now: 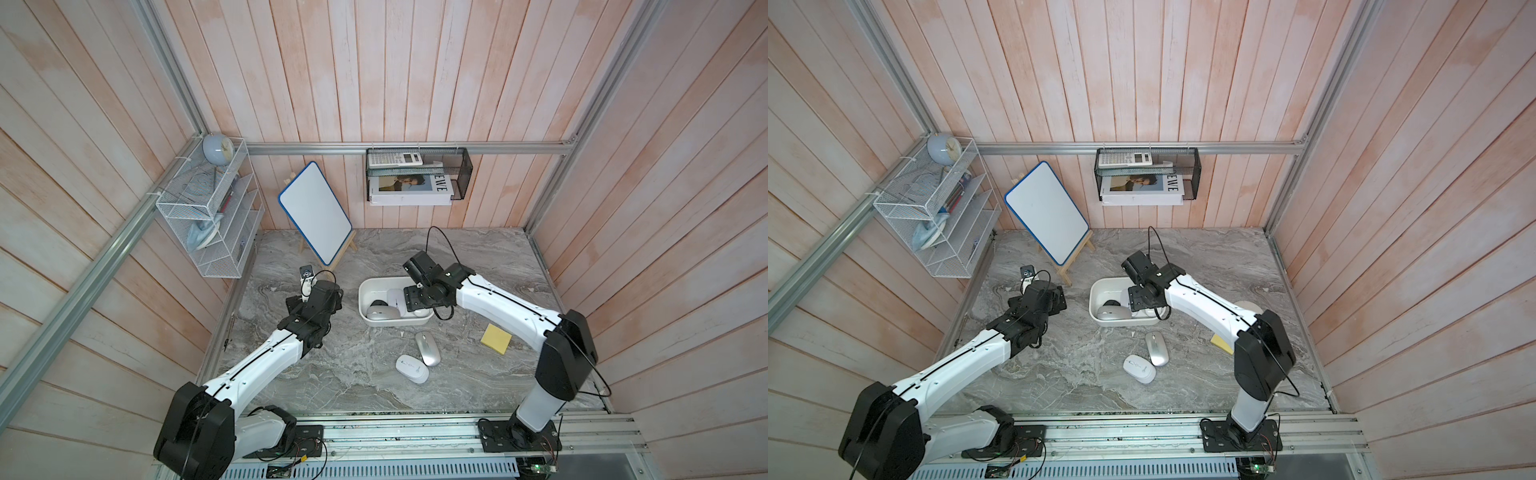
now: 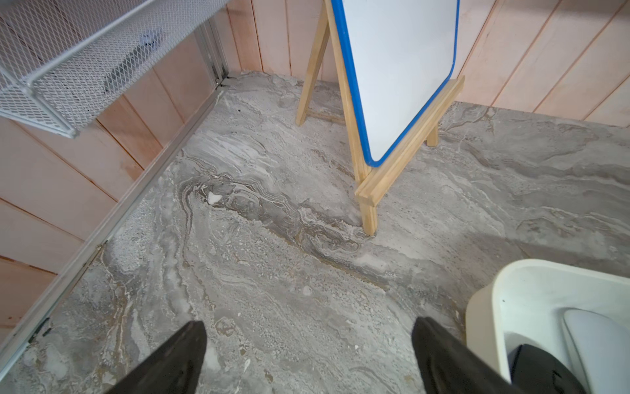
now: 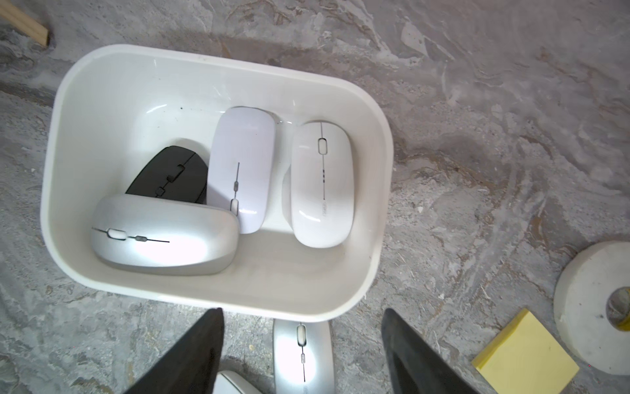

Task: Take out the mouse from the storage box
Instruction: Pick up the mouse from the storage box.

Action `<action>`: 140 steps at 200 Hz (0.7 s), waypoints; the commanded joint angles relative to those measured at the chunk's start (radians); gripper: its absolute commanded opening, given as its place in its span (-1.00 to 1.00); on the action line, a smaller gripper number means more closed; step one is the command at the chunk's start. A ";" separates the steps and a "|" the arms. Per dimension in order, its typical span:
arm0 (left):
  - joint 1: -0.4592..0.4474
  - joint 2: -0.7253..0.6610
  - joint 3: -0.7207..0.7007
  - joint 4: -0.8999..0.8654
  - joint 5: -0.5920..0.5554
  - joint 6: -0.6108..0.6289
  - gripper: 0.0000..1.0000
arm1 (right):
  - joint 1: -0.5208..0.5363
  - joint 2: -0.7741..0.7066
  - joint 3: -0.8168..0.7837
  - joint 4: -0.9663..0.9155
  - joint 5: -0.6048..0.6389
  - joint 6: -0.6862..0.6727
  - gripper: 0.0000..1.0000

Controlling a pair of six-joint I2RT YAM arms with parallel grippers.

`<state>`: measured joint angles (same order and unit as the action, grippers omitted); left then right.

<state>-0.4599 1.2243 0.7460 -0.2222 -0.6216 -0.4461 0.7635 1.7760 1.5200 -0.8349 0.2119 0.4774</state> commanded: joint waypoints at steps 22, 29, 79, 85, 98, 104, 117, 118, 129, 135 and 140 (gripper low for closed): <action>0.010 -0.009 -0.018 0.012 0.059 -0.046 0.99 | 0.019 0.177 0.209 -0.157 -0.189 -0.256 0.53; 0.010 -0.011 -0.020 0.014 0.059 -0.050 0.99 | 0.025 0.190 0.222 -0.156 -0.195 -0.291 0.54; 0.013 -0.013 -0.011 -0.031 -0.023 -0.074 0.99 | 0.045 0.307 0.354 -0.214 -0.202 -0.419 0.54; 0.015 -0.015 -0.010 -0.040 -0.037 -0.081 0.99 | 0.052 0.316 0.362 -0.215 -0.199 -0.430 0.54; 0.015 -0.018 -0.008 -0.056 -0.050 -0.094 0.99 | 0.060 0.339 0.385 -0.220 -0.202 -0.445 0.54; 0.015 -0.021 -0.007 -0.058 -0.050 -0.099 1.00 | 0.062 0.352 0.401 -0.225 -0.206 -0.447 0.54; 0.017 -0.033 -0.016 -0.050 -0.046 -0.106 0.99 | 0.062 0.382 0.433 -0.243 -0.214 -0.454 0.54; 0.017 -0.033 -0.017 -0.049 -0.046 -0.106 0.99 | 0.062 0.385 0.435 -0.244 -0.215 -0.454 0.54; 0.018 -0.044 -0.026 -0.043 -0.046 -0.110 0.99 | 0.063 0.404 0.457 -0.258 -0.223 -0.467 0.54; 0.019 -0.048 -0.028 -0.042 -0.048 -0.111 0.99 | 0.063 0.412 0.465 -0.263 -0.223 -0.475 0.54; 0.020 -0.050 -0.030 -0.040 -0.049 -0.112 0.99 | 0.062 0.418 0.470 -0.265 -0.223 -0.478 0.53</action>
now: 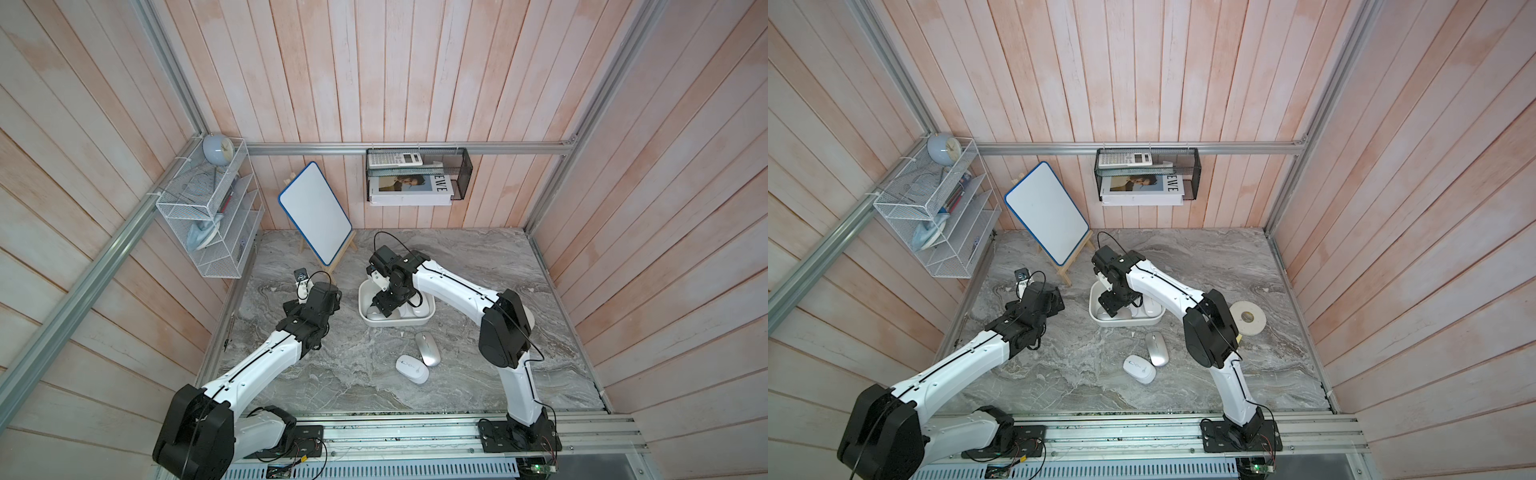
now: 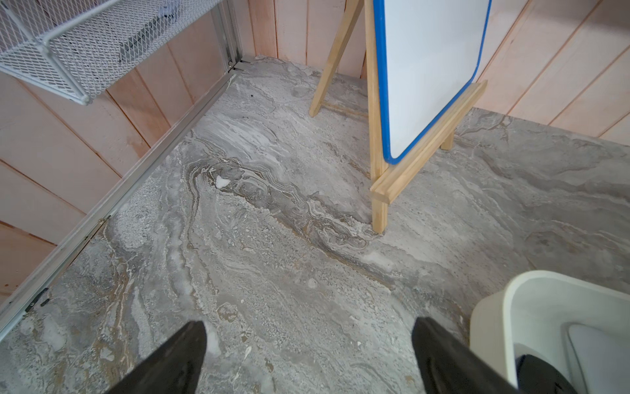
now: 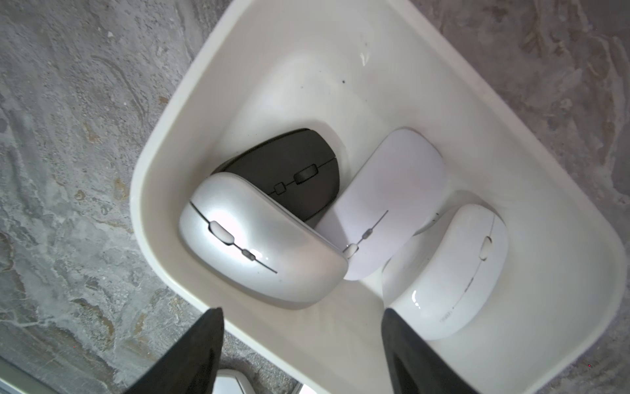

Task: Take out the mouse from the storage box
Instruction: Pick up the mouse from the storage box.

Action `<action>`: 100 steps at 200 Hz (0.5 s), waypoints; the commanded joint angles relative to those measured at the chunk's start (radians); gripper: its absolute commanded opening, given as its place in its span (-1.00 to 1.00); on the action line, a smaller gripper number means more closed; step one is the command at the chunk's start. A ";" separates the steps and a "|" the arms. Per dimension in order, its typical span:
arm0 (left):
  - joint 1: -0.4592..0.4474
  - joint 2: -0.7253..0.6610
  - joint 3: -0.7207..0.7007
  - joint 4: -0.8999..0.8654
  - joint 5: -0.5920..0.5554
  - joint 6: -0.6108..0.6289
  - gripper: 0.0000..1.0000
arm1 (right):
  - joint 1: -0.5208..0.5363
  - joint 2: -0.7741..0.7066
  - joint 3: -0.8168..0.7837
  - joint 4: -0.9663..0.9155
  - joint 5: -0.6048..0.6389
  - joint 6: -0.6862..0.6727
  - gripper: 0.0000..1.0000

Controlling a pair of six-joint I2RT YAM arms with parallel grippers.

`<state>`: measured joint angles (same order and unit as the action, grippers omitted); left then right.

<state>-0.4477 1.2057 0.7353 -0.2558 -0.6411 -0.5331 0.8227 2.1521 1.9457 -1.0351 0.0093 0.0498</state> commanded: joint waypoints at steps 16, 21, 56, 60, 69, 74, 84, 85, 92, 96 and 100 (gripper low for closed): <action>0.012 -0.037 -0.022 -0.008 -0.037 -0.030 0.99 | 0.006 0.058 0.061 -0.075 -0.022 -0.060 0.54; 0.015 -0.037 -0.023 -0.009 -0.037 -0.031 0.99 | 0.006 0.065 0.071 -0.080 -0.022 -0.061 0.54; 0.023 -0.029 -0.020 -0.013 -0.025 -0.038 0.99 | 0.010 0.120 0.130 -0.116 -0.031 -0.072 0.55; 0.022 -0.029 -0.019 -0.013 -0.026 -0.038 0.99 | 0.009 0.125 0.133 -0.118 -0.032 -0.076 0.55; 0.025 -0.030 -0.019 -0.016 -0.028 -0.038 0.99 | 0.012 0.137 0.139 -0.122 -0.031 -0.080 0.54; 0.026 -0.031 -0.019 -0.016 -0.030 -0.039 0.99 | 0.012 0.143 0.142 -0.124 -0.029 -0.080 0.55; 0.028 -0.035 -0.023 -0.014 -0.032 -0.039 0.99 | 0.011 0.154 0.148 -0.126 -0.029 -0.080 0.55; 0.028 -0.035 -0.023 -0.013 -0.031 -0.038 0.99 | 0.011 0.155 0.149 -0.126 -0.029 -0.080 0.55; 0.030 -0.037 -0.026 -0.012 -0.032 -0.038 0.99 | 0.012 0.162 0.155 -0.130 -0.033 -0.082 0.55; 0.030 -0.037 -0.025 -0.013 -0.032 -0.040 0.99 | 0.012 0.166 0.158 -0.132 -0.036 -0.083 0.55; 0.030 -0.038 -0.026 -0.012 -0.033 -0.039 0.99 | 0.013 0.170 0.160 -0.134 -0.036 -0.085 0.55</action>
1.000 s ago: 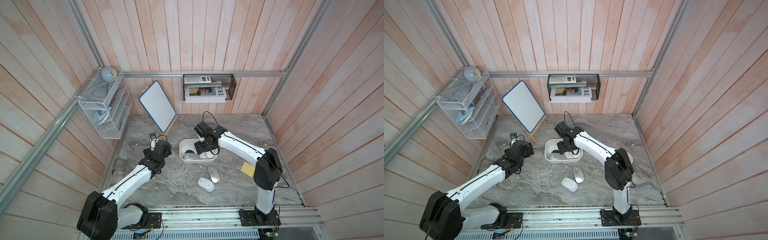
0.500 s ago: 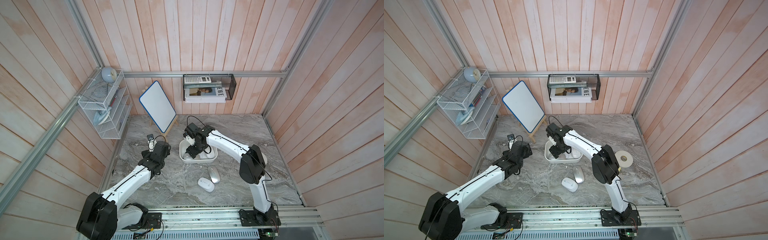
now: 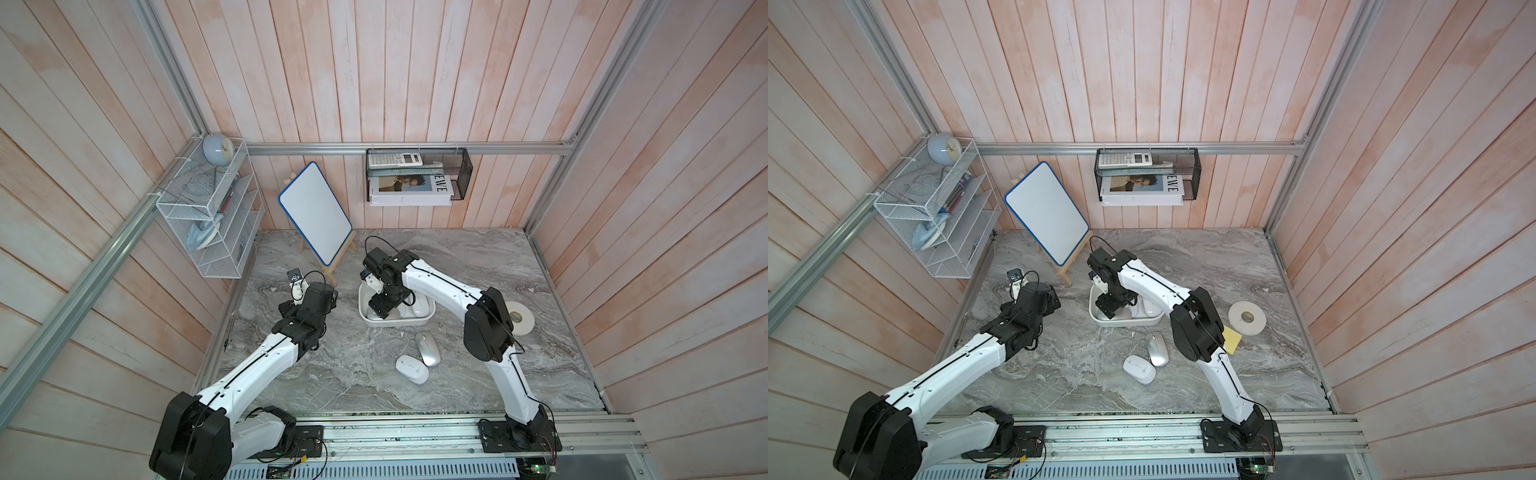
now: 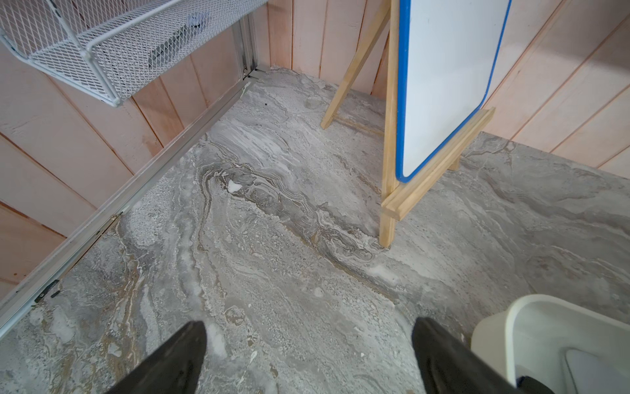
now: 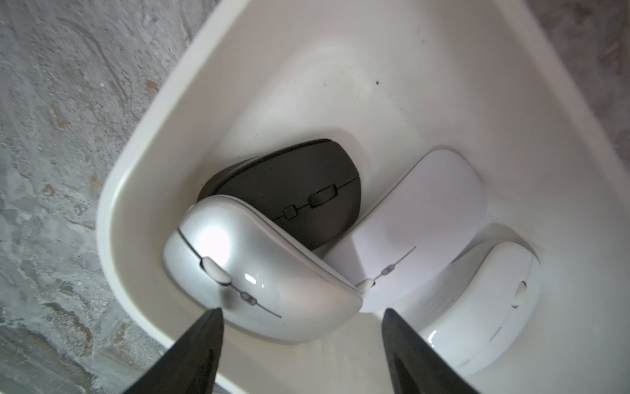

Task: Take out the mouse from the storage box
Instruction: Pick up the mouse from the storage box.

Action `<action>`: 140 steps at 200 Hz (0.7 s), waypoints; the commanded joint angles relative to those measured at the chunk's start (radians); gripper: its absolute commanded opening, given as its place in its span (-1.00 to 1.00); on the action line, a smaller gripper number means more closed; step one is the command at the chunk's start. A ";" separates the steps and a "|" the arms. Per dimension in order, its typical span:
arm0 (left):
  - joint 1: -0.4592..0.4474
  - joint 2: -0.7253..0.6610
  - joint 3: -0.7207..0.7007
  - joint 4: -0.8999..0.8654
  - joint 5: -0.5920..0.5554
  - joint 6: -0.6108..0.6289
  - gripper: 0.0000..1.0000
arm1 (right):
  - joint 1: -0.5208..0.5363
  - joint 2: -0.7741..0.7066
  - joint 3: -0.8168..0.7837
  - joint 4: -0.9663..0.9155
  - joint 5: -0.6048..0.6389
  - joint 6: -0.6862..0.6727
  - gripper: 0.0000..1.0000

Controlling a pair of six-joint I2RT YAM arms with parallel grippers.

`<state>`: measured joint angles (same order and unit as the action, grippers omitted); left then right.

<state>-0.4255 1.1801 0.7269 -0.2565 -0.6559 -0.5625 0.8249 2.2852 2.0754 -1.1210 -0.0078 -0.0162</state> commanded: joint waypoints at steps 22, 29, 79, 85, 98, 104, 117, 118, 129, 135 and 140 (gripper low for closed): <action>0.010 -0.016 -0.019 -0.011 -0.021 -0.011 0.99 | 0.010 0.062 0.047 -0.053 0.000 -0.022 0.54; 0.010 -0.017 -0.020 -0.012 -0.021 -0.011 0.99 | 0.011 0.070 0.051 -0.053 0.009 -0.022 0.54; 0.013 -0.015 -0.022 -0.009 -0.021 -0.011 0.99 | -0.005 0.104 0.088 -0.035 0.084 0.018 0.53; 0.013 -0.016 -0.021 -0.009 -0.021 -0.012 0.99 | -0.009 0.106 0.092 -0.036 0.087 0.023 0.51; 0.014 -0.012 -0.021 -0.009 -0.021 -0.012 0.99 | -0.015 0.101 0.090 -0.027 0.088 0.030 0.50; 0.014 -0.012 -0.021 -0.009 -0.020 -0.011 0.99 | -0.017 0.096 0.088 -0.024 0.086 0.030 0.51; 0.014 -0.009 -0.021 -0.008 -0.020 -0.010 0.99 | -0.017 0.083 0.087 -0.022 0.080 0.028 0.50; 0.014 -0.009 -0.021 -0.009 -0.020 -0.011 0.99 | -0.017 0.083 0.087 -0.022 0.080 0.028 0.50; 0.014 -0.007 -0.021 -0.009 -0.018 -0.010 0.99 | -0.015 0.069 0.083 -0.019 0.066 0.023 0.50; 0.014 -0.006 -0.021 -0.009 -0.017 -0.010 0.99 | -0.014 0.060 0.076 -0.012 0.055 0.018 0.50; 0.014 -0.005 -0.019 -0.009 -0.016 -0.010 1.00 | -0.012 0.050 0.068 -0.004 0.045 0.012 0.50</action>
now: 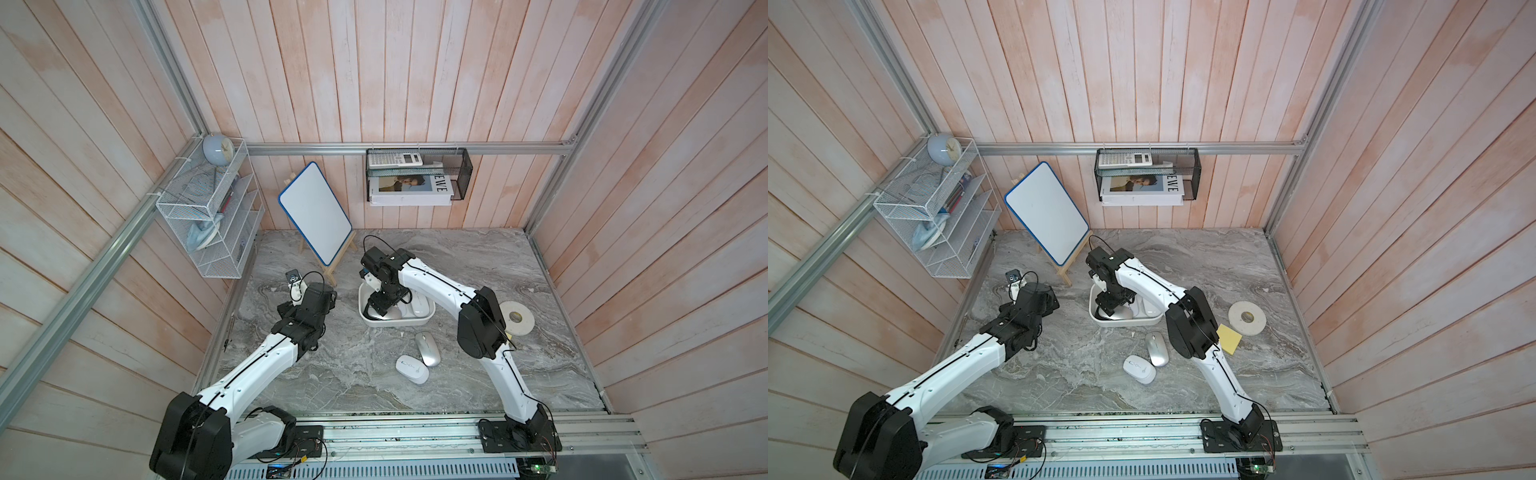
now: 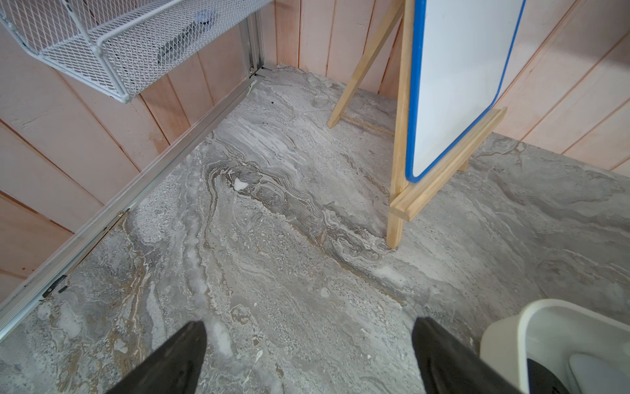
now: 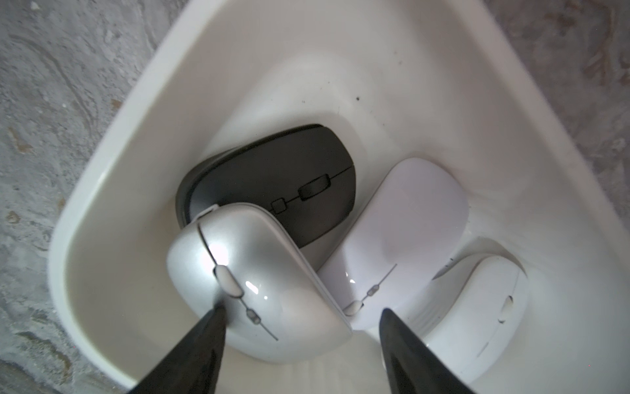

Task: Take out the mouse from the storage box
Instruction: Pick up the mouse from the storage box.

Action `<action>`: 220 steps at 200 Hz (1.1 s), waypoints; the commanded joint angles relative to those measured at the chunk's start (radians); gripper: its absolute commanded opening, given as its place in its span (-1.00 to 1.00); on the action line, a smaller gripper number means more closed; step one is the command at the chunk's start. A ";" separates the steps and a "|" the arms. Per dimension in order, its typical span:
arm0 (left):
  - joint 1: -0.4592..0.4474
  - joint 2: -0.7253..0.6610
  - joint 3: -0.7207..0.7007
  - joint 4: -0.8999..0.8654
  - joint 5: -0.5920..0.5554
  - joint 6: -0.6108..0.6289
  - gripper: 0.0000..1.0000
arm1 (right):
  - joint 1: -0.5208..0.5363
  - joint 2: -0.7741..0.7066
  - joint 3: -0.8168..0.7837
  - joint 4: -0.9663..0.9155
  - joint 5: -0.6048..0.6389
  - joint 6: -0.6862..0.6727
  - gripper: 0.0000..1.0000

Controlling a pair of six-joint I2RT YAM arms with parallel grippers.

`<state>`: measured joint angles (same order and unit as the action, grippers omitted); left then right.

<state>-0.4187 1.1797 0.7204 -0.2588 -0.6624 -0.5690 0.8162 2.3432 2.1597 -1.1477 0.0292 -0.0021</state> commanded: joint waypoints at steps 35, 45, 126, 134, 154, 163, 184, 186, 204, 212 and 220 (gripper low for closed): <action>0.008 -0.002 -0.013 -0.005 -0.009 -0.004 0.99 | 0.023 -0.074 -0.106 0.099 -0.014 -0.031 0.52; 0.008 -0.005 -0.015 -0.003 -0.009 -0.004 0.99 | 0.022 -0.071 -0.108 0.100 -0.011 -0.026 0.52; 0.009 0.001 -0.017 0.000 -0.011 -0.002 0.99 | 0.013 -0.009 -0.088 0.091 0.078 -0.009 0.45; 0.009 0.001 -0.017 0.000 -0.011 -0.002 0.99 | 0.004 -0.019 -0.095 0.103 0.075 -0.001 0.42; 0.009 0.001 -0.016 0.000 -0.008 -0.002 0.99 | -0.018 -0.054 -0.126 0.140 0.012 0.009 0.35; 0.009 0.003 -0.015 0.000 -0.008 -0.002 0.99 | -0.023 -0.056 -0.129 0.146 -0.016 0.011 0.32; 0.009 0.001 -0.016 -0.002 -0.008 -0.002 0.99 | -0.023 -0.029 -0.110 0.130 -0.031 0.019 0.29; 0.009 0.000 -0.015 -0.002 -0.008 -0.001 0.99 | -0.023 -0.024 -0.108 0.127 -0.033 0.019 0.29; 0.009 -0.004 -0.015 -0.004 -0.011 -0.001 0.99 | -0.022 0.000 -0.109 0.121 -0.035 0.024 0.24; 0.009 -0.006 -0.015 -0.005 -0.012 0.000 0.99 | -0.022 0.002 -0.120 0.127 -0.035 0.026 0.20; 0.009 -0.006 -0.016 -0.004 -0.013 0.000 0.99 | -0.022 0.001 -0.133 0.134 -0.038 0.027 0.17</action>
<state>-0.4168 1.1797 0.7204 -0.2588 -0.6624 -0.5690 0.7952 2.3058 2.0476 -1.0256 0.0032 0.0074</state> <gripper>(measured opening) 0.996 0.603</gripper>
